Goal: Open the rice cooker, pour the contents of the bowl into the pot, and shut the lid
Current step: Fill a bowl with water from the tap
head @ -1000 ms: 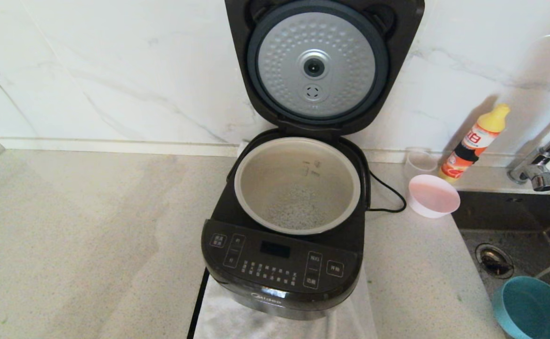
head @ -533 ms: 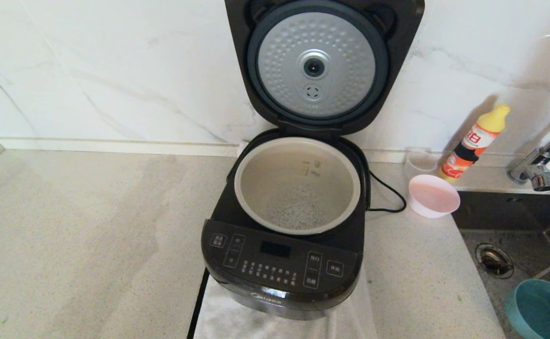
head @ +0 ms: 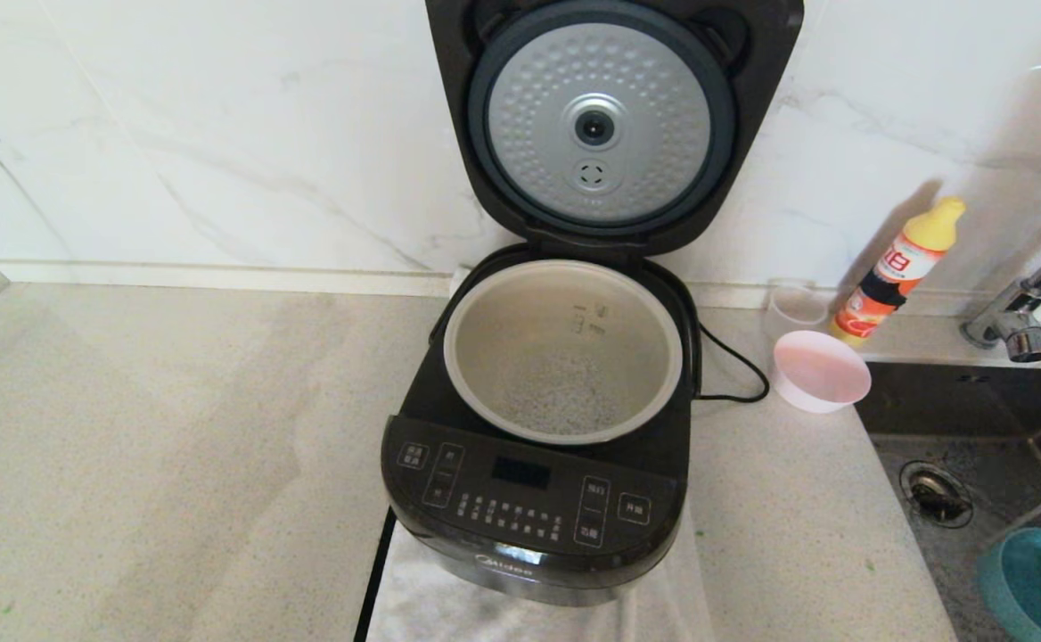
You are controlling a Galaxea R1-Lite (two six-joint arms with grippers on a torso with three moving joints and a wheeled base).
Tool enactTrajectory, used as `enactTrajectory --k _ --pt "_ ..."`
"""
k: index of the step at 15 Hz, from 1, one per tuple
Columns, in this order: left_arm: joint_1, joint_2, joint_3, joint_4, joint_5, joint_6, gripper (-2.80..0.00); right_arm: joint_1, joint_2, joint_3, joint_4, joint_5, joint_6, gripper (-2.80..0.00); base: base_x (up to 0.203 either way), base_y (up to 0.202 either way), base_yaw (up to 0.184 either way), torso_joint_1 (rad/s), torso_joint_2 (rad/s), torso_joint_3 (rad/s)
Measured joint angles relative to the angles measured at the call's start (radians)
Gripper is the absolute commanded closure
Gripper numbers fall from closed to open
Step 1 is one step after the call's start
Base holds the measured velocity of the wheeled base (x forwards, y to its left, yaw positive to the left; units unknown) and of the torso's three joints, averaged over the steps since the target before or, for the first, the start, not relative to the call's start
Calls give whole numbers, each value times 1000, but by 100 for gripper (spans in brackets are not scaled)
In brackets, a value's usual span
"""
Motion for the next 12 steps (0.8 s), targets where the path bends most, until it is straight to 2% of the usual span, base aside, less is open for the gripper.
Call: enactTrajectory --k 12 --pt "0 0 0 1 0 0 0 -264 121 -107 -4 20 4 0 0 0 0 0 0 0"
